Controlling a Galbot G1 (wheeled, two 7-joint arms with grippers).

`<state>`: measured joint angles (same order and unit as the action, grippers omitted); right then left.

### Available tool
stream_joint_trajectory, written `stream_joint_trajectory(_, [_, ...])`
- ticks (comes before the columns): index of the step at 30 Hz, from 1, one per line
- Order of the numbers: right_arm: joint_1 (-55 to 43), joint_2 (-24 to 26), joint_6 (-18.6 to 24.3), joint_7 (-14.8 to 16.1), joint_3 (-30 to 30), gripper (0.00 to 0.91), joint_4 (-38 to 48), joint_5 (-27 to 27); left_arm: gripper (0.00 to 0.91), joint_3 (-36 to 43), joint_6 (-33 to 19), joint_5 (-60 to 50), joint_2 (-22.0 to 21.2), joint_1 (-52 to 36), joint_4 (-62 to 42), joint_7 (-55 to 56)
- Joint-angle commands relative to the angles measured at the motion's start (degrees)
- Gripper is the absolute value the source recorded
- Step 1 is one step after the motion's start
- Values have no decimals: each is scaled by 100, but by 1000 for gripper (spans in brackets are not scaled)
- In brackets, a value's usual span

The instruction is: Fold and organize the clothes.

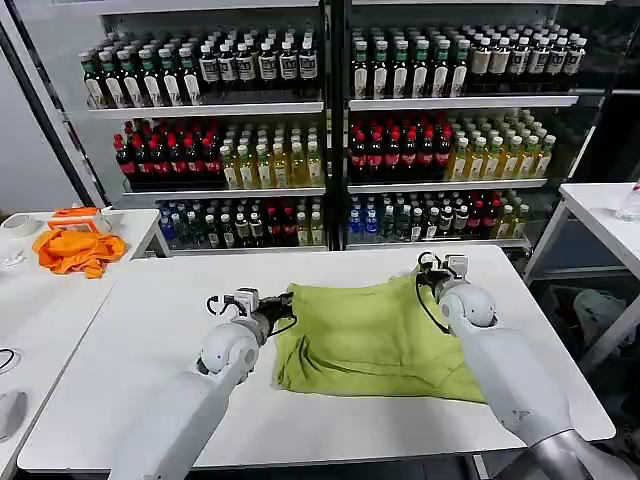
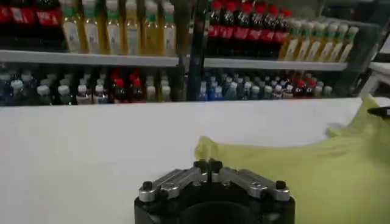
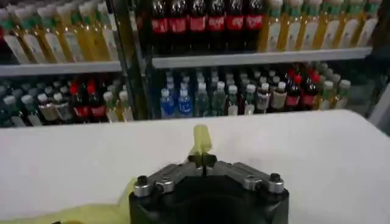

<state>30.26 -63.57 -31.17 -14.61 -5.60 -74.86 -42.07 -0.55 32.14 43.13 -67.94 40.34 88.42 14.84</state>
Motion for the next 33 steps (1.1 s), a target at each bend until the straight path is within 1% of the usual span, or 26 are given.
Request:
stream_joint_trajectory(1, [956, 434, -57, -41, -497, 0, -1561, -88, 20, -102, 3, 31, 180, 279, 621, -23])
stream_joint_trajectory(3, [1166, 510, -96, -61, -613, 0, -1826, -101, 20, -142, 30, 33, 255, 361, 705, -24])
stream_joint_trajectory(6, [1487, 604, -147, -104, -799, 0, -2224, -101, 20, -204, 76, 31, 408, 566, 1093, -29])
stream_joint_trajectory(7, [1735, 643, -171, -137, -931, 0, -2476, -84, 20, -210, 78, 23, 461, 622, 1181, -32])
stream_joint_trajectory(9, [1880, 655, -188, -158, -1040, 0, -2606, -75, 20, -216, 79, -30, 541, 759, 1365, -41])
stream_joint_trajectory(10, [2229, 678, -190, -175, -1225, 0, -2832, -14, 20, -217, 81, -67, 580, 811, 1422, -52])
stream_joint_trajectory(16, [3184, 687, -194, -198, -1784, 0, -3303, 68, 20, -216, 63, -327, 707, 1110, 1633, -133])
stream_joint_trajectory(19, [3474, 669, -197, -239, -1969, 0, -3478, 89, 20, -218, 58, -424, 752, 1247, 1702, -161])
stream_joint_trajectory(25, [3801, 574, -197, -283, -2231, 0, -3620, 121, 20, -225, 36, -662, 820, 1427, 1710, -220])
stream_joint_trajectory(31, [3666, 387, -195, -295, -2074, 0, -3271, 281, 20, -185, -78, -1235, 823, 1586, 1633, -309])
stream_joint_trajectory(32, [3639, 361, -198, -296, -2029, 0, -3216, 316, 40, -177, -93, -1292, 817, 1620, 1623, -325])
stream_joint_trajectory(33, [3623, 341, -199, -301, -2007, 292, -3189, 337, 322, -175, -109, -1380, 809, 1637, 1608, -350])
